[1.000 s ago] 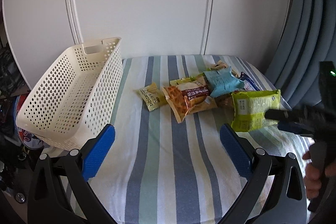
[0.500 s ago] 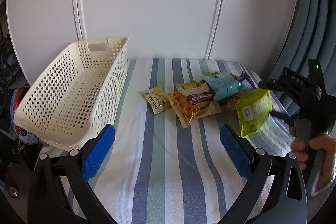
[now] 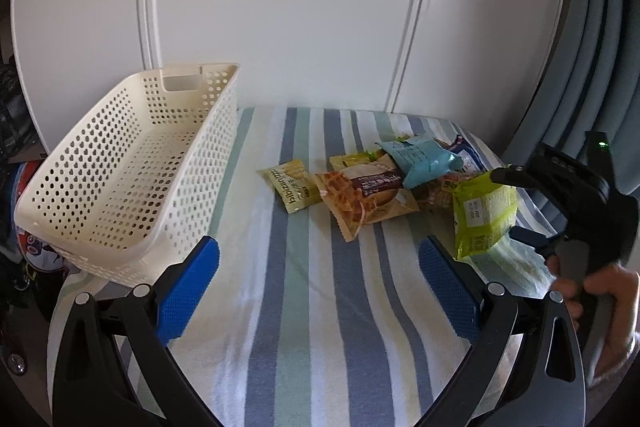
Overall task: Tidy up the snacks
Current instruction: 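Reach the right tool to the lime-green snack bag and grasp it, then lift the green bag with the right tool while the left tool grasps the light-blue packet, then carry the light-blue packet over the white basket and release it with the left tool, then carry the green bag to the white basket and open the right tool, then move the right tool to the clear cookie bag with yellow label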
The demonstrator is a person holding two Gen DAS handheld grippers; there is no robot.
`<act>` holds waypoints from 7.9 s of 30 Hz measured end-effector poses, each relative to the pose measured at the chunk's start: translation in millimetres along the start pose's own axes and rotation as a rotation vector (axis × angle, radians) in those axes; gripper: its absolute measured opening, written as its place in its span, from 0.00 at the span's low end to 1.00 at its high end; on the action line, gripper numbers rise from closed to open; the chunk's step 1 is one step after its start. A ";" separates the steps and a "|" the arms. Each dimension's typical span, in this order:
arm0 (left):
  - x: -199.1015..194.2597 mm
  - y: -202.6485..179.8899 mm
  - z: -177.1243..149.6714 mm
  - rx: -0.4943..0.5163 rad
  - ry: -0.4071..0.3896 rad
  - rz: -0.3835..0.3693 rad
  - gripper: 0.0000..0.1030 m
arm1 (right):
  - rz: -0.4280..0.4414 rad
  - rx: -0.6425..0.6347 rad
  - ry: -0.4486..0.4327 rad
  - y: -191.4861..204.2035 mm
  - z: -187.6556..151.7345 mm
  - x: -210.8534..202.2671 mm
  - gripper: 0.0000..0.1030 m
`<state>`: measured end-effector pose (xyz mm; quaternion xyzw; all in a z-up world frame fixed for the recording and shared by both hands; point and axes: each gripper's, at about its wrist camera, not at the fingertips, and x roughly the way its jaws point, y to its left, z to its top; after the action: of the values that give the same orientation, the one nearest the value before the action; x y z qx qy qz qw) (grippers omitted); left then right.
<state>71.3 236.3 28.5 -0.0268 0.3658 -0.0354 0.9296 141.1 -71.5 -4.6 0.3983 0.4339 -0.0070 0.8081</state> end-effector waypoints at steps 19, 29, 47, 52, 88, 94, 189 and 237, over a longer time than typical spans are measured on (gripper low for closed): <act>12.9 -12.5 21.5 -0.028 0.058 -0.051 0.98 | -0.004 -0.239 -0.075 8.8 4.1 -17.8 0.67; 108.8 -84.9 83.1 -0.057 0.213 -0.232 0.98 | -0.025 -0.308 -0.166 0.9 9.9 -43.5 0.67; 187.1 -85.0 92.5 -0.146 0.326 -0.239 0.62 | -0.038 -0.341 -0.172 4.5 -1.5 -36.9 0.67; 170.5 -82.0 90.4 -0.134 0.272 -0.244 0.52 | -0.016 -0.349 -0.186 5.4 -5.3 -42.2 0.67; -28.4 150.3 55.4 -0.230 -0.105 0.275 0.55 | 0.002 -0.339 -0.256 3.2 -11.4 -63.5 0.67; -35.4 160.5 32.8 -0.256 -0.111 0.348 0.94 | 0.009 -0.333 -0.255 2.5 -10.1 -63.7 0.67; -101.1 128.5 -55.2 -0.236 -0.379 0.427 0.97 | 0.131 -0.688 -0.061 224.4 -94.9 13.5 0.79; 9.2 15.3 24.8 -0.100 -0.124 0.052 0.97 | -0.313 -0.530 0.139 81.2 -9.9 85.1 0.90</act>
<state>95.6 251.3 39.2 -0.0658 0.3095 0.0091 0.9486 216.3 18.8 -16.0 0.1017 0.5307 0.0094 0.8414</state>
